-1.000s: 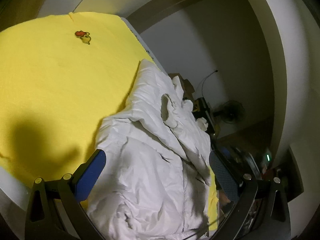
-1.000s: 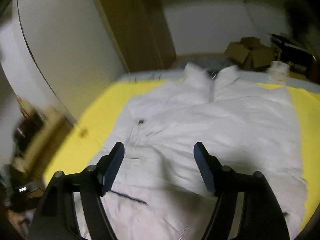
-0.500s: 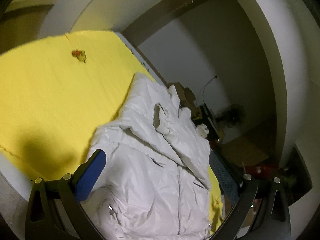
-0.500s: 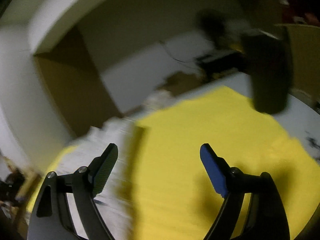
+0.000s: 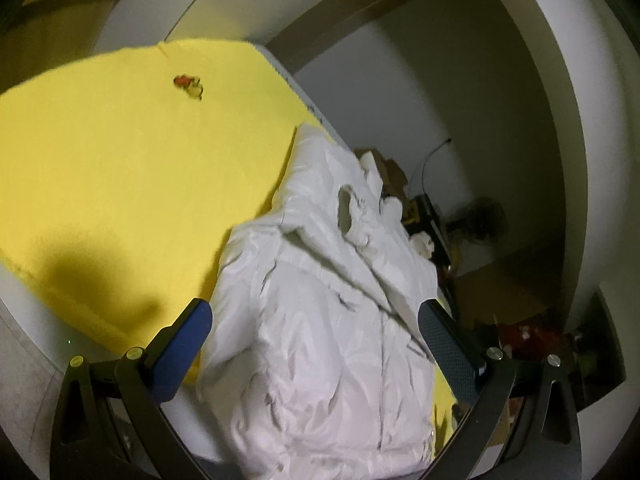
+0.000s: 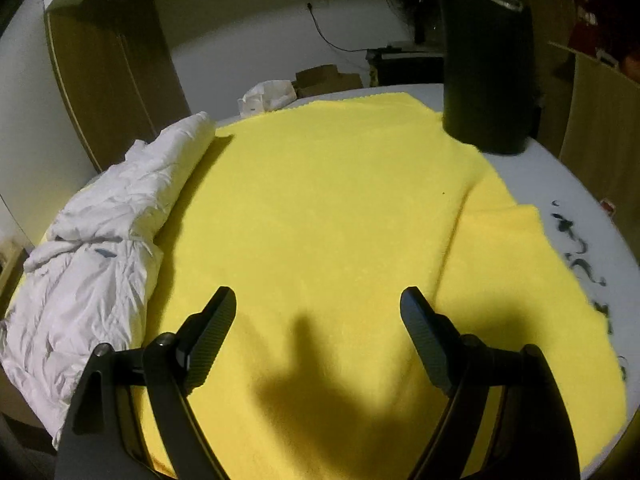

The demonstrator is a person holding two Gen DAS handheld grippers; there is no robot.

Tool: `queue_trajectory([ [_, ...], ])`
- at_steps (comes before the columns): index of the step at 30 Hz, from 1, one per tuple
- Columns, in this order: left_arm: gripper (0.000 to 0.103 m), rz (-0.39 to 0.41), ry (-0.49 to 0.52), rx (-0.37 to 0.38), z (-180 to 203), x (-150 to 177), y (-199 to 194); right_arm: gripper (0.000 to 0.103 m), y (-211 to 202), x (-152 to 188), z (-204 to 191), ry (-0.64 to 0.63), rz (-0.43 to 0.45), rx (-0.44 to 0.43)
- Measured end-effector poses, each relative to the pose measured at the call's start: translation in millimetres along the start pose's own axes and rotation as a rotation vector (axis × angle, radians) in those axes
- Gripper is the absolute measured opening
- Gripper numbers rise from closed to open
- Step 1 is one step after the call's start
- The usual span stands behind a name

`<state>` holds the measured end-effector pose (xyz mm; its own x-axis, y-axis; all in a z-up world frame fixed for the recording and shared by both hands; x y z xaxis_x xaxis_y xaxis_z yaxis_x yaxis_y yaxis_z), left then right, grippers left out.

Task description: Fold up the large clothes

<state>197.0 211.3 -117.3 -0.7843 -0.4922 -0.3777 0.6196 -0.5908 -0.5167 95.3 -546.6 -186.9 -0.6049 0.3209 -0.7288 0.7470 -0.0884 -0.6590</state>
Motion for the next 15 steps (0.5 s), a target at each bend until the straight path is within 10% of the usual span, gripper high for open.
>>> queue_trajectory([
  [15,0.103,-0.416,0.005,0.062,-34.8,30.8,40.0,0.084,-64.4,32.7,-134.2,-0.143,-0.015,-0.178],
])
Point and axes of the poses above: each gripper's, at about its wrist camera, not at the fingertips, and y roughly the way its jaws point, z to its right, x to its underside, the point moved 1 cm from there along y, roughly the way its jaws point
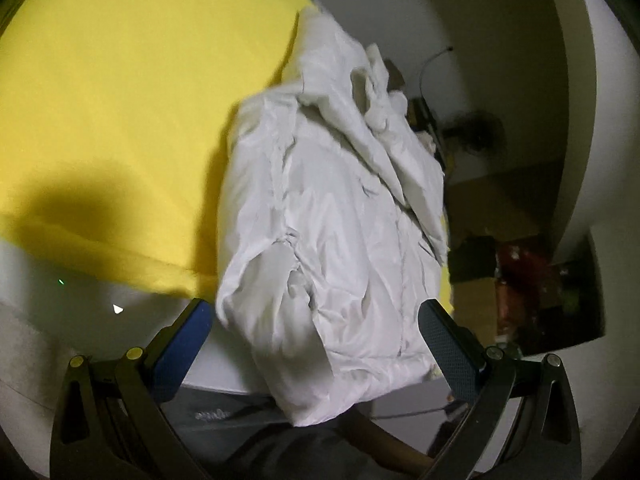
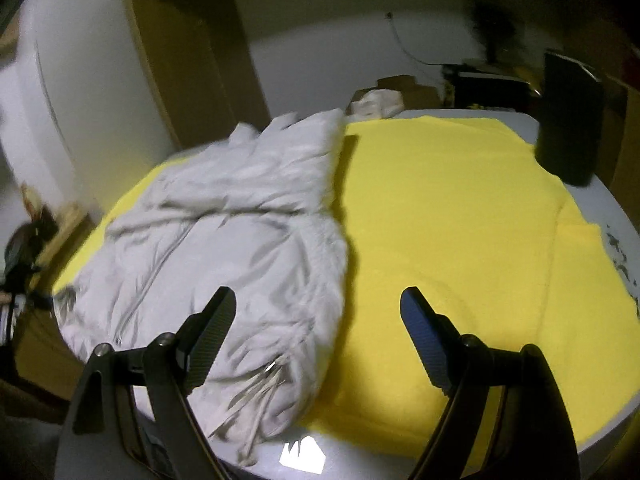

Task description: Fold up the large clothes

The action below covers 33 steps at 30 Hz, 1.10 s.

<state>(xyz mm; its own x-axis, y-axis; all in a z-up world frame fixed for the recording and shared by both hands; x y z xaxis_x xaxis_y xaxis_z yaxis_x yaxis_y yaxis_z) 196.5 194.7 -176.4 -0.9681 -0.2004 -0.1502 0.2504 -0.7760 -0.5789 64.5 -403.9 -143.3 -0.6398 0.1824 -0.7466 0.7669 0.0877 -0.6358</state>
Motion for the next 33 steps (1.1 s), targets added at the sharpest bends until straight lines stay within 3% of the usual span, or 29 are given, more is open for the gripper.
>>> queue_trajectory([
  [3,0.103,-0.064,-0.015,0.06,-1.8,-5.3,16.7,0.084,4.1,4.3,-9.4,-0.025,-0.05,0.043],
  [5,0.103,-0.104,-0.011,0.077,-1.5,-7.2,27.8,0.084,7.2,6.1,-9.2,-0.002,-0.084,0.021],
  [11,0.103,-0.131,-0.002,0.084,1.5,-5.2,41.6,0.084,22.9,22.7,-1.9,0.054,-0.203,0.031],
  [15,0.102,-0.153,0.02,0.052,7.0,-3.9,53.5,0.083,26.1,30.0,12.5,0.165,-0.232,-0.019],
  [17,0.101,-0.181,0.037,0.031,10.1,-0.3,62.3,0.074,27.7,33.3,20.5,0.243,-0.261,-0.07],
  [21,0.1,-0.216,0.058,0.011,14.4,6.3,76.1,0.074,34.0,43.2,23.4,0.324,-0.324,-0.19],
  [27,0.097,-0.216,0.022,0.056,18.2,0.6,85.2,0.074,59.9,50.6,23.1,0.497,-0.378,-0.357],
  [30,0.095,-0.219,-0.004,0.074,14.0,-2.0,85.6,0.07,67.5,48.4,20.2,0.51,-0.388,-0.359],
  [33,0.09,-0.228,-0.028,0.086,8.7,-2.7,85.7,0.056,73.1,46.5,21.8,0.546,-0.404,-0.364],
])
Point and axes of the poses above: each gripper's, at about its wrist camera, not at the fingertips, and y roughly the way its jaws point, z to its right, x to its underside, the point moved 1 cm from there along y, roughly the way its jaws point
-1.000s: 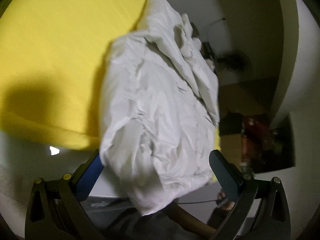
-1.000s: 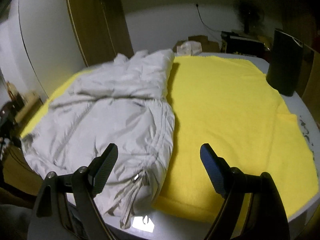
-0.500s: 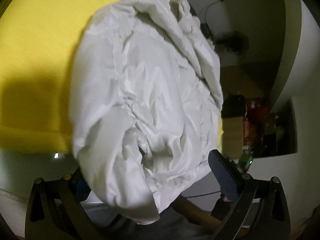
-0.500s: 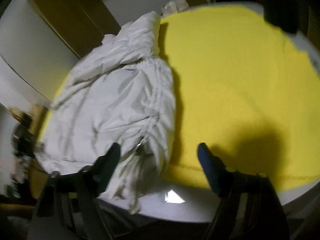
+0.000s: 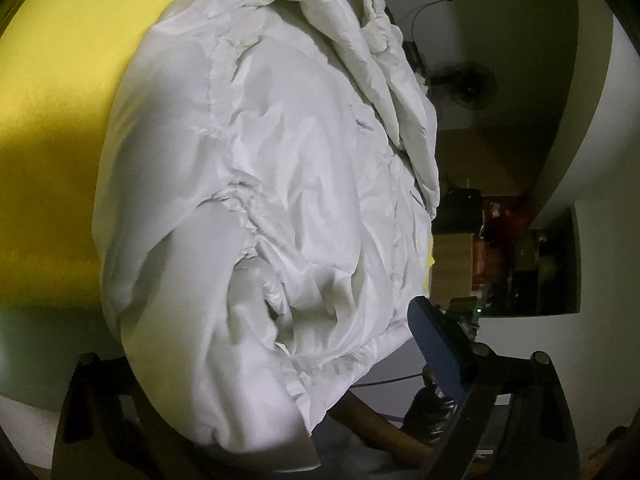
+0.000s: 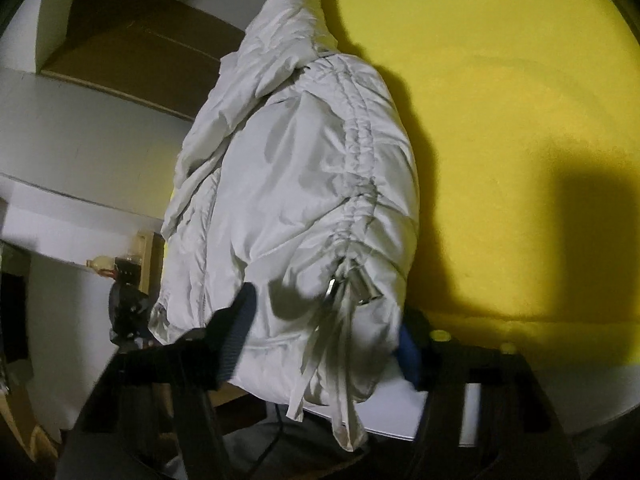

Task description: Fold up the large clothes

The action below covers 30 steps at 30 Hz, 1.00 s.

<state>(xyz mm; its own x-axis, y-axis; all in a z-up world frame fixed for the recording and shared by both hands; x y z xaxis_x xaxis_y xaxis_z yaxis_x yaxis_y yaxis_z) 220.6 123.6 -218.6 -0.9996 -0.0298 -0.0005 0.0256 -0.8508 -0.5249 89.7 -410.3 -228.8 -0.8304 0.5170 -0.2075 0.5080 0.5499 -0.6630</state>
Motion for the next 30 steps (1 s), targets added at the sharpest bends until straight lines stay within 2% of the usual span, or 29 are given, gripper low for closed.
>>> queue_trajectory([
  [1,0.086,-0.005,-0.004,0.001,-3.3,0.3,-1.6,0.055,1.8,-1.5,1.6,0.017,-0.006,0.008],
  [4,0.08,-0.041,-0.01,0.011,-6.8,3.5,5.8,0.056,10.8,-1.1,3.6,0.025,-0.042,0.05],
  [6,0.08,-0.057,-0.009,0.018,-4.7,4.4,11.8,0.057,13.6,-0.6,-1.0,0.006,-0.043,0.069],
  [7,0.081,-0.06,-0.008,0.018,-3.5,4.3,13.2,0.053,13.7,-0.7,-2.6,0.009,-0.036,0.074],
  [8,0.081,-0.061,-0.008,0.018,-2.3,3.2,15.5,0.04,14.2,-1.8,-3.7,0.007,-0.031,0.073],
  [9,0.079,-0.062,-0.009,0.019,-2.1,2.5,16.4,0.033,16.5,-2.5,-5.7,0.003,-0.027,0.069],
  [10,0.072,-0.062,-0.011,0.016,-2.1,2.2,16.9,0.024,18.4,-2.0,-6.2,0.009,-0.029,0.064],
  [11,0.066,-0.058,-0.011,0.005,-1.7,1.5,17.6,0.021,19.7,-1.9,-6.7,0.013,-0.028,0.057],
  [13,0.035,-0.055,-0.012,-0.006,-2.6,2.1,14.6,0.016,18.8,-2.1,-8.5,0.001,-0.025,0.054],
  [15,0.024,-0.05,-0.021,-0.015,-4.0,1.8,12.3,0.014,14.3,-0.9,-9.7,-0.002,-0.017,0.051],
  [19,0.01,-0.036,-0.02,-0.024,-4.5,4.2,8.8,0.012,4.4,1.6,-17.7,-0.034,-0.004,0.052],
  [23,0.009,-0.028,-0.002,-0.037,0.2,7.7,5.2,0.01,2.3,3.1,-28.4,-0.06,-0.001,0.063],
  [30,0.009,-0.007,0.039,-0.055,16.5,22.9,-23.5,0.008,-23.4,10.6,-44.1,-0.099,0.03,0.05],
])
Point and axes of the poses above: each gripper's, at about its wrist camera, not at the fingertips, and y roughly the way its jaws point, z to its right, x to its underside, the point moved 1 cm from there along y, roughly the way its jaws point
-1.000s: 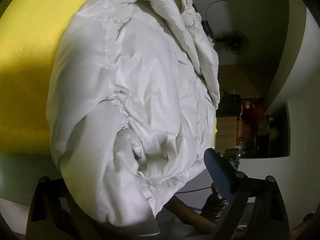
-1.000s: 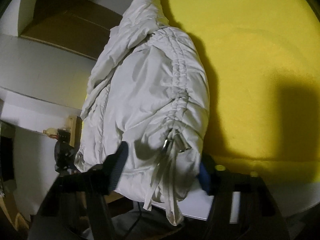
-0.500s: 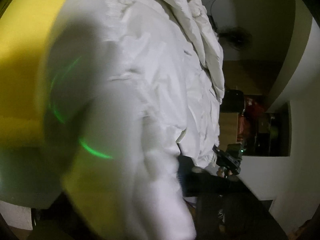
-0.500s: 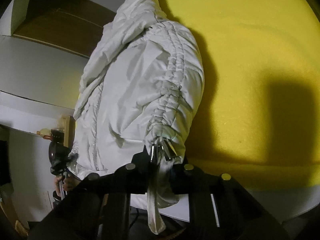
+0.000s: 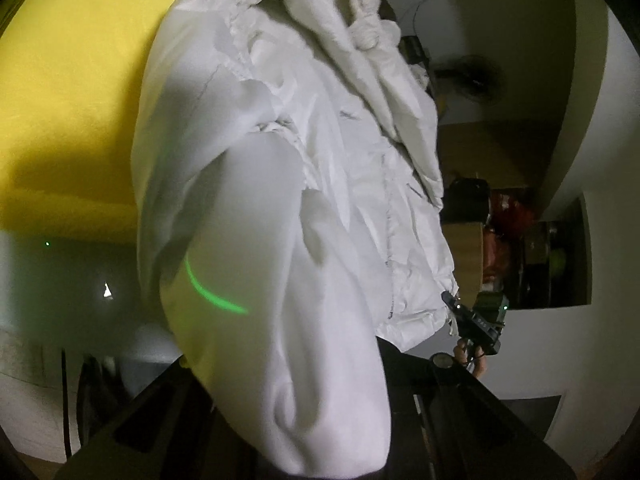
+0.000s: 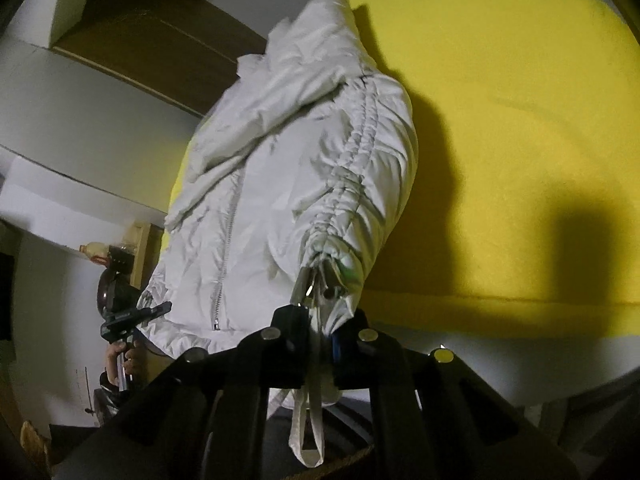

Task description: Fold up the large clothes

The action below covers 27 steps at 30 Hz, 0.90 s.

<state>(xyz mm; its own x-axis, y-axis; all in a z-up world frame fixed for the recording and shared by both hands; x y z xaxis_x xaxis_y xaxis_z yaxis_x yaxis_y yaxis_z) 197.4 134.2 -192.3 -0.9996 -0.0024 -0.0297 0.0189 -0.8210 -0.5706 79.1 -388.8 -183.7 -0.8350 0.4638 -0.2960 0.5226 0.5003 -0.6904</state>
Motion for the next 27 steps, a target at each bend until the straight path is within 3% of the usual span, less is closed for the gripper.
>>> queue_trajectory([
  [6,0.009,0.009,0.026,-0.004,8.7,15.3,-23.1,0.008,-28.8,12.1,-9.0,-0.032,0.0,-0.027],
  [14,0.009,0.085,0.081,0.077,24.0,12.7,-66.2,0.007,-70.8,10.1,-23.1,-0.08,0.054,-0.13],
  [18,0.009,0.046,0.05,0.053,14.4,5.4,-52.8,0.007,-61.0,-0.6,-11.4,-0.047,0.023,-0.11],
  [21,0.009,0.019,0.023,0.048,7.5,8.9,-34.0,0.013,-50.6,3.9,4.6,0.013,-0.015,-0.102],
  [22,0.009,0.015,0.017,0.048,4.7,10.6,-32.7,0.027,-45.2,5.6,8.2,0.035,-0.03,-0.092],
  [23,0.009,0.013,0.012,0.049,1.1,10.0,-31.9,0.049,-38.9,8.7,17.1,0.069,-0.05,-0.079],
  [24,0.009,0.012,0.009,0.047,-0.8,9.3,-31.8,0.057,-32.8,12.2,25.5,0.103,-0.068,-0.07],
  [25,0.009,0.011,0.009,0.046,-0.4,8.3,-30.1,0.062,-27.4,15.3,32.9,0.132,-0.079,-0.065],
  [27,0.009,0.012,0.01,0.044,-1.2,7.0,-29.6,0.061,-19.5,17.9,44.8,0.179,-0.096,-0.082],
])
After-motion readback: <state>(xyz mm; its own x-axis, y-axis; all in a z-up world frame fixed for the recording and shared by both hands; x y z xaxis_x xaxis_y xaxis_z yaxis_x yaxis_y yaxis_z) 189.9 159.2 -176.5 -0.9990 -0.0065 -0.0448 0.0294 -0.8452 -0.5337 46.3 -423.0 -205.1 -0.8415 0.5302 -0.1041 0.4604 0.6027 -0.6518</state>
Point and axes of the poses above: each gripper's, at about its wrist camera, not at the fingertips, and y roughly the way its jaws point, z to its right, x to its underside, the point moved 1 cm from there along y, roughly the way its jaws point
